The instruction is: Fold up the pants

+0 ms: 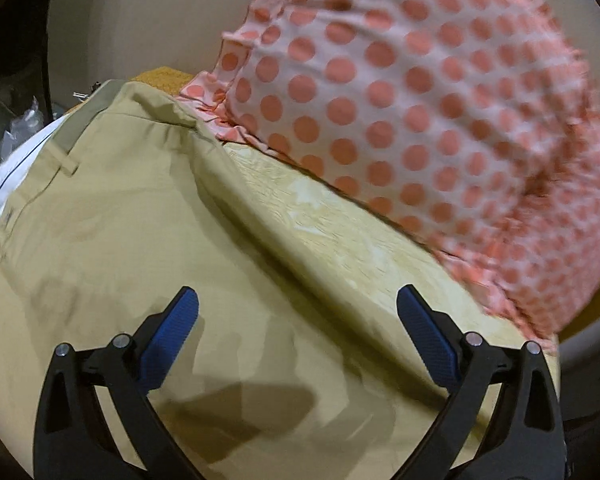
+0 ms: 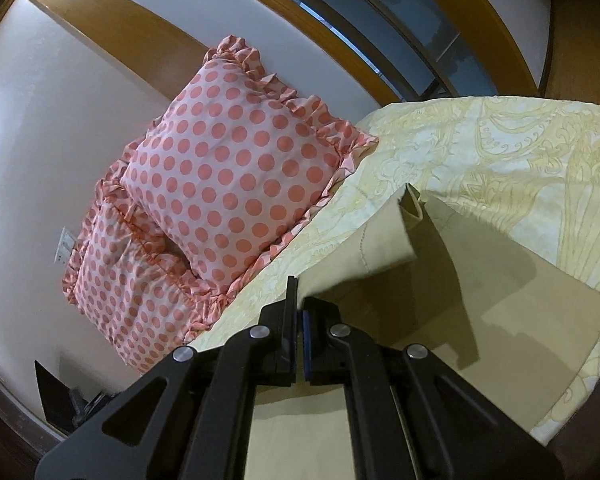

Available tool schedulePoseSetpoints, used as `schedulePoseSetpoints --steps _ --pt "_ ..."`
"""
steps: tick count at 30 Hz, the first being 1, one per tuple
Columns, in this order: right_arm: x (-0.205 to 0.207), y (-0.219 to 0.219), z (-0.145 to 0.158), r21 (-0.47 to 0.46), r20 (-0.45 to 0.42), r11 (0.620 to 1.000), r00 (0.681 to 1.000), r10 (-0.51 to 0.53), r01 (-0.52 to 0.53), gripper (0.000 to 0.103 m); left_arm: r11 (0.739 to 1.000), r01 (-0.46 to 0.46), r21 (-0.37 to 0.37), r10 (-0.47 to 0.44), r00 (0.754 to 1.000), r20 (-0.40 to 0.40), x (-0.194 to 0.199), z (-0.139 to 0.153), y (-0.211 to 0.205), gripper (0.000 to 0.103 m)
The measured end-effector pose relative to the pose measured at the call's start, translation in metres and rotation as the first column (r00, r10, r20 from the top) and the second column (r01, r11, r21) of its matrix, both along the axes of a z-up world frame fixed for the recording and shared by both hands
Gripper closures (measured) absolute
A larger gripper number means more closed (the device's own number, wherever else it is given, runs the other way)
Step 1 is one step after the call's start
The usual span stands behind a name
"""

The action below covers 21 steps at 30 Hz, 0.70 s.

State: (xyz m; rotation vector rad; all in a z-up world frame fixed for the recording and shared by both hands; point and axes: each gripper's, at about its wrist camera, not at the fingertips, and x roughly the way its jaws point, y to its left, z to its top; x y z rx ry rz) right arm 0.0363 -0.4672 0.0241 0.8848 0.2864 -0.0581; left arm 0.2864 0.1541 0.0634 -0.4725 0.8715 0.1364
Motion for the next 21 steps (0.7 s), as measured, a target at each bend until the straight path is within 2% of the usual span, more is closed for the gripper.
schedulePoseSetpoints --steps 1,2,3,4,5,7,9,12,15,18,21 --pt "0.0 0.001 0.0 0.001 0.001 1.0 1.0 0.002 -0.002 0.101 1.0 -0.01 0.002 0.01 1.0 -0.029 0.01 -0.005 0.001 0.017" --pt "-0.001 0.001 -0.001 0.003 0.002 1.0 1.0 0.004 -0.004 0.101 1.0 -0.011 -0.002 0.011 0.998 -0.058 0.02 -0.011 0.002 0.051" --pt "-0.002 0.0 -0.002 0.005 0.002 1.0 1.0 0.007 -0.007 0.101 1.0 0.003 -0.024 -0.005 0.995 -0.099 0.029 -0.019 0.005 0.072" --pt "-0.003 -0.001 -0.002 0.007 0.003 1.0 1.0 0.01 -0.01 0.101 0.998 0.018 -0.065 -0.025 0.993 -0.119 0.03 -0.024 0.01 0.097" --pt "-0.005 -0.001 -0.002 0.009 0.006 1.0 1.0 0.014 -0.014 0.101 0.994 0.007 -0.109 -0.019 0.994 -0.107 0.019 -0.023 0.016 0.097" --pt "-0.012 -0.003 0.002 -0.011 0.013 1.0 1.0 0.008 -0.008 0.101 0.992 0.016 -0.124 -0.02 0.999 -0.031 -0.009 -0.008 0.021 0.097" --pt "-0.019 -0.005 0.003 -0.025 0.015 1.0 1.0 -0.006 0.006 0.101 0.995 0.052 -0.081 -0.046 0.996 0.07 -0.063 0.019 0.017 0.097" --pt "-0.033 -0.013 -0.005 -0.03 -0.012 0.999 0.999 -0.037 0.037 0.101 0.997 0.068 -0.026 -0.064 0.987 0.146 -0.152 0.023 0.016 0.092" --pt "-0.041 -0.021 -0.022 -0.006 -0.059 0.998 0.997 -0.059 0.059 0.101 0.997 0.061 -0.046 -0.055 0.99 0.127 -0.22 -0.001 0.019 0.091" --pt "-0.049 -0.028 -0.04 0.025 -0.105 0.996 0.991 -0.081 0.085 0.101 0.997 0.034 -0.075 -0.029 0.997 0.072 -0.253 -0.023 0.024 0.091" --pt "-0.058 -0.031 -0.048 0.039 -0.118 0.994 0.989 -0.093 0.098 0.101 0.994 0.033 -0.107 -0.028 0.998 0.052 -0.263 -0.036 0.025 0.091"
